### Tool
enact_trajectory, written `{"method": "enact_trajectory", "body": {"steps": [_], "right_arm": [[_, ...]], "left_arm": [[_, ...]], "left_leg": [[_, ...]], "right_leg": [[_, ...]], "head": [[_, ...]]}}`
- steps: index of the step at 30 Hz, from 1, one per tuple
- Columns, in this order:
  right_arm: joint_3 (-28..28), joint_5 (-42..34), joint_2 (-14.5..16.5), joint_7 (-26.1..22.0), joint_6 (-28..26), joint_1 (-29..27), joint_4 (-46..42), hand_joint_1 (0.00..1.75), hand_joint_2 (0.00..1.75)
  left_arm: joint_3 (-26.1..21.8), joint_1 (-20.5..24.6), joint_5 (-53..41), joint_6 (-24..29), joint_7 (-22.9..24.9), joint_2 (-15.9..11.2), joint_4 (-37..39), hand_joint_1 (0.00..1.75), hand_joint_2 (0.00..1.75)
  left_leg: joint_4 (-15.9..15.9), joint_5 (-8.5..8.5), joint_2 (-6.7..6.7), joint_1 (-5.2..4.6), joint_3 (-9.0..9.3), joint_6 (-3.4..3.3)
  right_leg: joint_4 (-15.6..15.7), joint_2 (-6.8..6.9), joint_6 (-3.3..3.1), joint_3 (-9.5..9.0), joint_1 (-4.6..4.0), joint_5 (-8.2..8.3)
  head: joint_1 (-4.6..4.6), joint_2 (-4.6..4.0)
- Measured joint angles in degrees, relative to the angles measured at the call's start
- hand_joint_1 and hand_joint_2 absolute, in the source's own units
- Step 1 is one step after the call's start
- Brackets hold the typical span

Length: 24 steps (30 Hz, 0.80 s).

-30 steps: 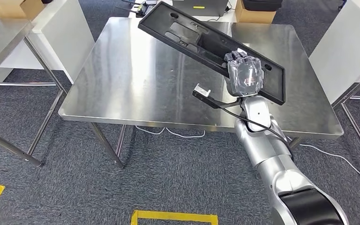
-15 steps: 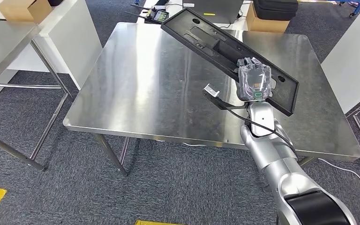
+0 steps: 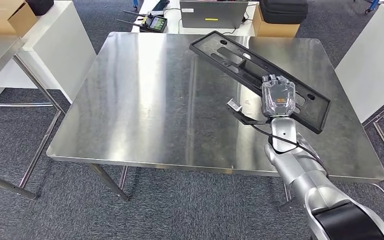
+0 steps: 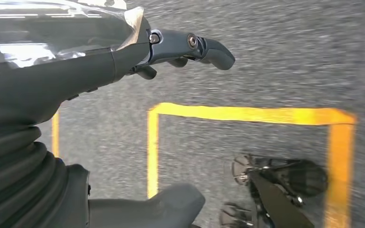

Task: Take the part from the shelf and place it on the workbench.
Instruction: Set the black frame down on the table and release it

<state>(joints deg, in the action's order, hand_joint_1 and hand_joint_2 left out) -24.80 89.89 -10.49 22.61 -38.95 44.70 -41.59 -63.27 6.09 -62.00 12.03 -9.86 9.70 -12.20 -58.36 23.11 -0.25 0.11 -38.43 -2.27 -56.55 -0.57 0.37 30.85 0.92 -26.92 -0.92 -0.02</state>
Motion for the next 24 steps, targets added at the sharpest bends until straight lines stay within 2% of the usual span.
{"method": "enact_trajectory", "body": {"steps": [1, 4, 5, 10, 16, 20, 24], "right_arm": [[-0.13, 0.0, -0.09, 0.33, 0.01, 0.05, 0.74, 1.75, 1.75], [-0.97, -0.01, -0.52, 2.13, 0.1, -0.05, 3.05, 1.75, 1.75], [-1.42, -0.01, -0.68, 2.99, 0.16, -0.13, 3.83, 1.75, 1.75], [-4.52, -0.01, -1.32, 7.26, 0.64, -0.32, 7.65, 1.75, 1.75], [-7.48, -0.01, -1.59, 8.86, 0.93, -0.28, 11.53, 1.75, 1.75], [-9.54, 0.01, -1.46, 9.52, 1.05, -0.2, 14.29, 0.0, 0.0], [-12.24, 0.01, -0.17, 9.63, 1.3, -0.16, 16.78, 0.0, 0.0]], "left_arm": [[-0.01, 0.03, 0.26, -0.19, -0.53, -0.04, 0.0, 0.0, 1.75], [-0.05, 0.06, 0.9, -1.31, -1.82, -0.04, 0.01, 0.0, 1.75], [-0.05, 0.09, 0.95, -1.69, -2.18, -0.04, 0.0, 0.0, 1.75], [-0.14, 0.23, 1.77, -4.1, -3.39, -0.04, 0.01, 0.0, 1.75], [-1.25, 0.28, 3.38, -5.99, -4.47, -0.04, 0.01, 0.0, 1.75], [-1.98, 0.3, 4.23, -7.72, -6.4, -0.06, 0.01, 0.0, 0.0], [-3.23, 0.37, 5.47, -8.33, -5.88, -0.07, -0.01, 0.0, 0.0]], "left_leg": [[1.21, -1.18, -0.03, -0.26, 0.42, -0.33], [1.56, -1.74, -0.13, -0.71, 0.89, -0.03], [1.57, -1.76, -0.21, -0.82, 0.87, 0.1], [1.56, -1.38, -0.57, -1.25, 0.83, -0.47], [1.56, -1.32, -0.6, -1.44, 0.84, -0.77], [1.56, -1.38, -0.63, -1.52, 0.85, -0.94], [1.55, -1.39, -0.61, -1.54, 0.9, -0.95]], "right_leg": [[0.15, -0.03, 0.19, -0.16, -0.04, -0.24], [0.12, -0.04, 0.55, -0.17, -0.55, -0.63], [0.09, 0.02, 0.65, -0.18, -0.69, -0.75], [0.69, 0.3, 1.04, -0.48, -0.56, -0.99], [0.87, 0.31, 1.35, -0.58, -0.46, -0.95], [0.88, 0.38, 1.44, -0.6, -0.35, -0.9], [0.87, 0.38, 1.49, -0.65, -0.35, -0.86]], "head": [[0.04, 0.0], [-0.05, 0.0], [-0.05, 0.0], [-0.04, 0.0], [-0.03, 0.0], [-0.03, 0.0], [-0.04, 0.0]]}}
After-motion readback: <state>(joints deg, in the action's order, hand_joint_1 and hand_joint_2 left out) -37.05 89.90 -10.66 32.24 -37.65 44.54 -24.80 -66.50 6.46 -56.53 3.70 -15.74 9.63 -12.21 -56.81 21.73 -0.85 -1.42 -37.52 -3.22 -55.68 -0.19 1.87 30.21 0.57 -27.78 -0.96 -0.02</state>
